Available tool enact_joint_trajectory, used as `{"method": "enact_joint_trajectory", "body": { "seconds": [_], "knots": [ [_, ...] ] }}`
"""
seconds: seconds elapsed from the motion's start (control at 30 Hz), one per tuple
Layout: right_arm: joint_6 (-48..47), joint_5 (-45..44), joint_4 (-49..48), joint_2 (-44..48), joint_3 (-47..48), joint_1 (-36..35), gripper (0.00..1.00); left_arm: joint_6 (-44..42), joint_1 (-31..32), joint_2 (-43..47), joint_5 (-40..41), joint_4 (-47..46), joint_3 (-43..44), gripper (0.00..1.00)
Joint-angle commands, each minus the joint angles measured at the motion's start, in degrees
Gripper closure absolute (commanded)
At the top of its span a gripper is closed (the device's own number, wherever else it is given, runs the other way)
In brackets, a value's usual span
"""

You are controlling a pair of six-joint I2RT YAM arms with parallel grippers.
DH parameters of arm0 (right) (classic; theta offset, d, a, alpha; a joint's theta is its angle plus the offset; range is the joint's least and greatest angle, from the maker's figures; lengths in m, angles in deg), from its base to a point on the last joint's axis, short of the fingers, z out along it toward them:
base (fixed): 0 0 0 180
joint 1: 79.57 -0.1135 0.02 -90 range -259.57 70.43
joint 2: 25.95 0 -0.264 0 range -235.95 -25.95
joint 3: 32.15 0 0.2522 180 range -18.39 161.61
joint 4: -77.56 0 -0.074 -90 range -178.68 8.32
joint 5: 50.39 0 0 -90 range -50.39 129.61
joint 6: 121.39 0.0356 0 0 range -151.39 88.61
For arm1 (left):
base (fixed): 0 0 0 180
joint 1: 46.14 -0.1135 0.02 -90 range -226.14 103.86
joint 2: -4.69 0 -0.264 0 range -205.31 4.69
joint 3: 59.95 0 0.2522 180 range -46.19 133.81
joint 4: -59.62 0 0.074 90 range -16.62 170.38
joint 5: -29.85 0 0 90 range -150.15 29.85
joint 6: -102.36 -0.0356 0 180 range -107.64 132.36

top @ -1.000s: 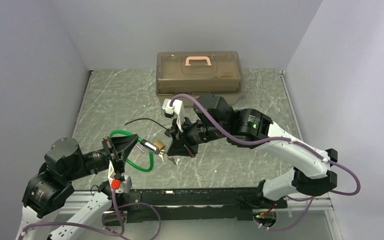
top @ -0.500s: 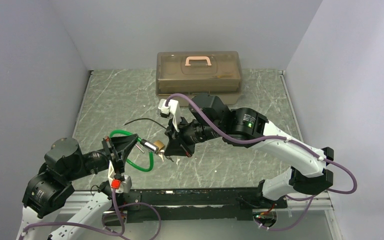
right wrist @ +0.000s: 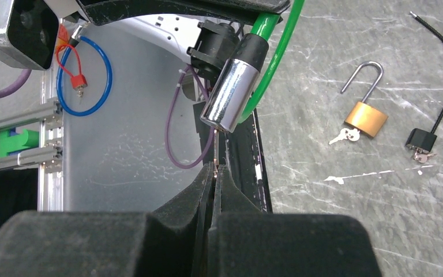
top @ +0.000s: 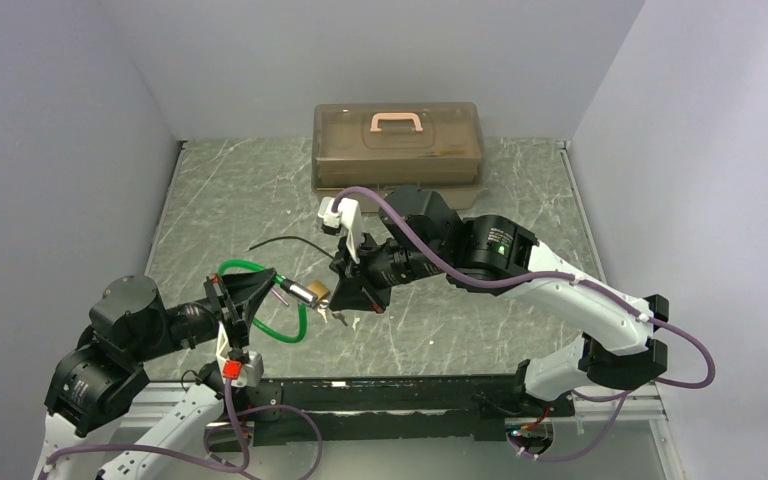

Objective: Unlock with the key

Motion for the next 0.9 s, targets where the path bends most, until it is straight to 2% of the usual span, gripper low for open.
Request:
{"method": "enact_joint_trajectory", "body": {
  "seconds": [0.0, 0.63, 0.87],
  "knots": [
    [-1.0, -1.3, -0.6, 0.7, 2.0, 0.6, 1.0, -0.9, -0.4, 0.2, -2.9, -2.4, 1.7, 1.0],
    [-1.1, -1.7, 1.0, 0.0, 2.0, 1.8, 1.0, -1.2, -1.0, 0.0, -4.0, -1.9, 2.6, 1.0],
    [-0.9, -1.4, 2.0, -0.6, 2.4, 1.9, 1.0, -4.6, -1.0, -0.2, -3.9, -0.4, 2.1, 1.0]
  ]
}}
